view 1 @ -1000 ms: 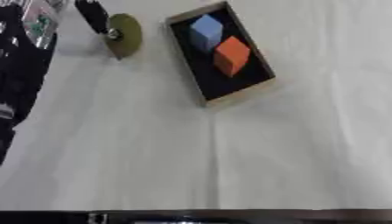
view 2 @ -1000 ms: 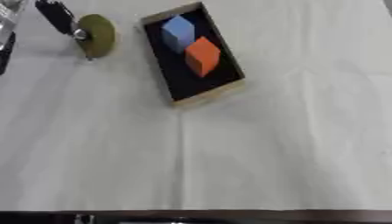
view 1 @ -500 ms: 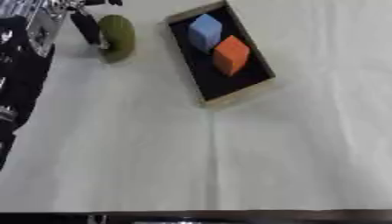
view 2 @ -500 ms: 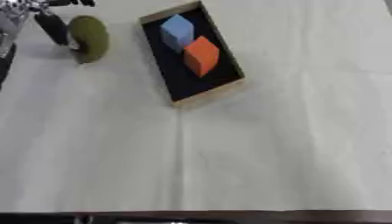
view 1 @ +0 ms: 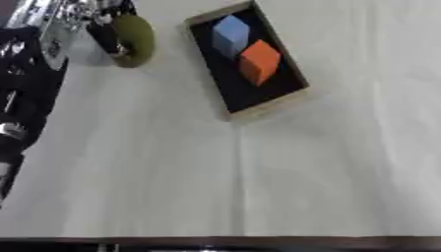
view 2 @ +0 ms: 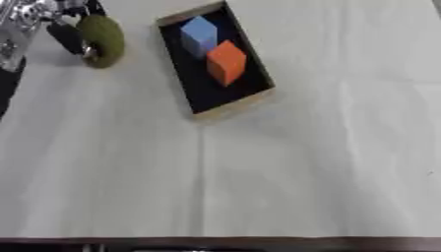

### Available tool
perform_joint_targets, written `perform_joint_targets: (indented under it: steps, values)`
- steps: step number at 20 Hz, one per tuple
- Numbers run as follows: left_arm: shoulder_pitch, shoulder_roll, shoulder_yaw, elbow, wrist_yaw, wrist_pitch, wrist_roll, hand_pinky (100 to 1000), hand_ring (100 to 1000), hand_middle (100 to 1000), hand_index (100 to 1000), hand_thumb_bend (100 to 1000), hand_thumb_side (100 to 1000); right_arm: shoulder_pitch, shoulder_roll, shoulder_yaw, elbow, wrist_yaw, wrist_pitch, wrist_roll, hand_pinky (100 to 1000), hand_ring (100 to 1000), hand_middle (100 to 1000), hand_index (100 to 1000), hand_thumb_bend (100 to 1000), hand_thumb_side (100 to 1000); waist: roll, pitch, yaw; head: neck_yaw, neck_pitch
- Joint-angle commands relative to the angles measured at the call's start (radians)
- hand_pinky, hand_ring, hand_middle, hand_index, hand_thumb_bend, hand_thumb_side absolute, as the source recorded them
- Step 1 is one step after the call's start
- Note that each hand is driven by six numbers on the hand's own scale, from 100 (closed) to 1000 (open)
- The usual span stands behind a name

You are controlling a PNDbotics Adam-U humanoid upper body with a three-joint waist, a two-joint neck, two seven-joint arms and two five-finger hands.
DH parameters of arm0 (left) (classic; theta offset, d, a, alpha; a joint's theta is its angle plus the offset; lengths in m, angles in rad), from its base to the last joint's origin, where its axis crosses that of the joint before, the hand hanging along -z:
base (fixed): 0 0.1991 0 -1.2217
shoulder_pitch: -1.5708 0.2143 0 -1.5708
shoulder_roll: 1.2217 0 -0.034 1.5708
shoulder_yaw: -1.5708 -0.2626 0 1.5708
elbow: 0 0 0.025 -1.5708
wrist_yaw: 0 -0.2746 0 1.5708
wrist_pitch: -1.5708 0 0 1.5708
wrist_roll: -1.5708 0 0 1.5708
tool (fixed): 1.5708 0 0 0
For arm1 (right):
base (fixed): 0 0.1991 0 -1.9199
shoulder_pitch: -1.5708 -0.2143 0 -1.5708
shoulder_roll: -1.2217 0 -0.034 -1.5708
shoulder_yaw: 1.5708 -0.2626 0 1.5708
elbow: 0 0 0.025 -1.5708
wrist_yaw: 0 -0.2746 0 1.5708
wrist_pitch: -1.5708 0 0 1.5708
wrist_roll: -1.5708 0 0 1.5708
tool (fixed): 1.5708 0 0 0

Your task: Pick up objects on the table and place them in the box.

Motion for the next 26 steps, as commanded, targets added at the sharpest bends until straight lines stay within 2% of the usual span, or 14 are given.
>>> perform_joint_targets:
  steps: [1,6,15,21,26]
  values:
    - [-0.017,0.012,0.006,-0.007,0.000,0.003,0.009,748,665,591,704,148,100,-0.007,-0.015,-0.011,-0.015,-0.005,0.003,-0.001,869,811,678,888,100,624,0.000,-0.019,-0.002,0.001,-0.004]
    - [-0.022,0.019,0.009,-0.024,0.011,0.001,0.012,740,645,578,692,100,100,-0.004,-0.016,-0.012,-0.015,-0.007,0.004,-0.001,869,811,675,888,100,625,0.002,-0.024,0.000,-0.001,0.001]
    - [-0.044,0.023,-0.003,-0.142,0.047,-0.014,0.008,735,645,581,698,100,100,-0.002,-0.023,-0.013,-0.015,-0.012,0.005,0.000,870,810,674,888,100,625,0.008,-0.036,0.006,-0.011,0.009]
    - [-0.064,0.000,-0.013,-0.198,0.056,0.005,0.051,729,636,584,696,100,100,-0.003,-0.028,-0.012,-0.015,-0.014,0.003,0.002,870,810,674,888,100,625,0.012,-0.039,0.000,-0.013,0.011]
    - [-0.055,0.004,-0.053,-0.247,0.066,-0.019,0.045,733,646,589,699,100,100,-0.002,-0.028,-0.011,-0.015,-0.013,0.005,0.003,870,810,673,888,100,625,0.020,-0.037,-0.003,-0.019,0.016]
